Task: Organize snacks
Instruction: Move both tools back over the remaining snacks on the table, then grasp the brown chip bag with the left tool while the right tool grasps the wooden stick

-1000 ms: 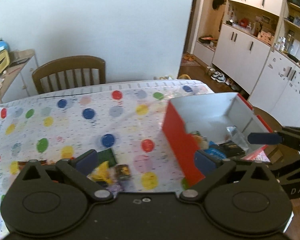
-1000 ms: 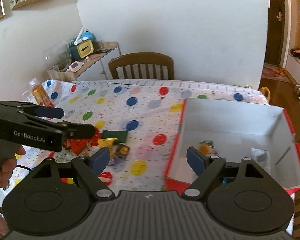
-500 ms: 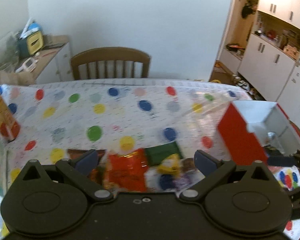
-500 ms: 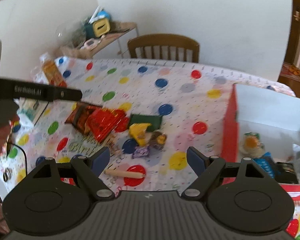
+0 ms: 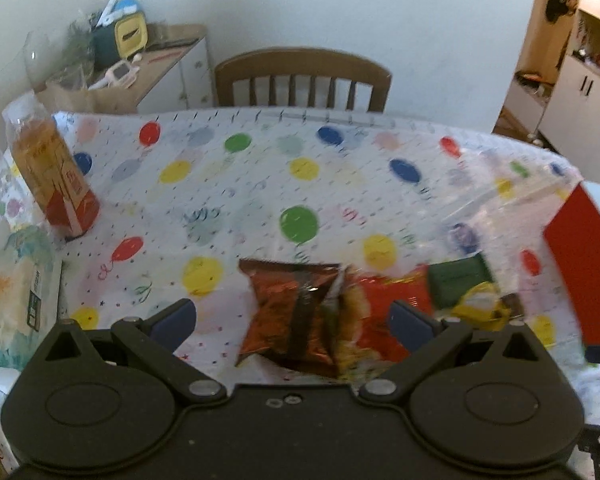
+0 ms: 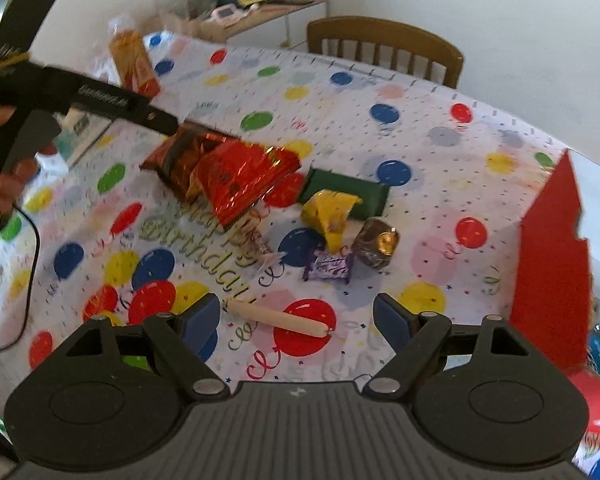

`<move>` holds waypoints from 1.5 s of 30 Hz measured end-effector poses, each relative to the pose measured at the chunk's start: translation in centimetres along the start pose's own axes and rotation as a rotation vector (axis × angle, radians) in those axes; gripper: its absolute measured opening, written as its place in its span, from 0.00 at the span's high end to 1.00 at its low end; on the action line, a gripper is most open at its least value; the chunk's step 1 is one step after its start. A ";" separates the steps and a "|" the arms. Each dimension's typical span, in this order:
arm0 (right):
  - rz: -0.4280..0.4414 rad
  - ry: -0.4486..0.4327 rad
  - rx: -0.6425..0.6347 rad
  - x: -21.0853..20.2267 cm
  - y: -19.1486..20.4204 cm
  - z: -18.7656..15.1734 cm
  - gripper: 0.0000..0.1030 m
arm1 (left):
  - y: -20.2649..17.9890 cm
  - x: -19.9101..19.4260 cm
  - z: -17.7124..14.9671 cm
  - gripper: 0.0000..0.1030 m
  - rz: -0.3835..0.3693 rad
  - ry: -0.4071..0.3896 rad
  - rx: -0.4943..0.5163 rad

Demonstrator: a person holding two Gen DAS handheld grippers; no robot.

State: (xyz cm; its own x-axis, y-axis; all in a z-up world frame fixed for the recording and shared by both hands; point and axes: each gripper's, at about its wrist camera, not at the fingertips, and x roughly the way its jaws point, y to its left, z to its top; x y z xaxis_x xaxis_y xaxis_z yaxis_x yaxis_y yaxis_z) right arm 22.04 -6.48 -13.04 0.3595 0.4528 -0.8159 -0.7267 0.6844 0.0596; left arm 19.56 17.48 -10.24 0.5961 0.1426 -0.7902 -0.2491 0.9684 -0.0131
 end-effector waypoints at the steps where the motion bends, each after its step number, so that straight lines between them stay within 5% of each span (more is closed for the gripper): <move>1: 0.003 0.011 -0.012 0.5 0.1 0.0 0.19 | 0.3 0.6 0.0 0.01 0.002 0.010 -0.003; 6: 0.012 0.051 -0.081 2.8 0.9 -0.1 0.19 | 1.4 3.2 -0.2 0.02 0.018 0.057 -0.036; 16: 0.053 0.115 -0.289 5.8 2.5 0.1 0.48 | 2.6 6.1 0.1 0.14 0.001 0.114 -0.080; 24: 0.083 0.125 -0.321 5.7 3.1 -0.3 0.73 | 3.0 7.3 0.3 0.20 -0.065 0.145 -0.126; 26: 0.075 0.121 -0.329 5.5 3.6 -0.6 0.79 | 3.0 7.5 0.3 0.29 -0.079 0.152 -0.136; 32: 0.049 0.107 -0.293 5.1 4.4 -1.3 0.87 | 3.0 7.6 0.2 0.52 -0.114 0.165 -0.149; 45: 0.011 0.068 -0.065 2.6 3.5 -1.9 0.89 | 3.3 5.4 -0.7 0.60 -0.082 0.142 -0.152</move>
State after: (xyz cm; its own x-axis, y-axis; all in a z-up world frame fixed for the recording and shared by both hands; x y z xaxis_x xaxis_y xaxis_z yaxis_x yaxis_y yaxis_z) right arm 19.33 -4.02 -16.09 0.3129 0.4186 -0.8526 -0.7672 0.6405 0.0329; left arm 21.42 21.27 -15.03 0.5079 0.0238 -0.8611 -0.3231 0.9319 -0.1648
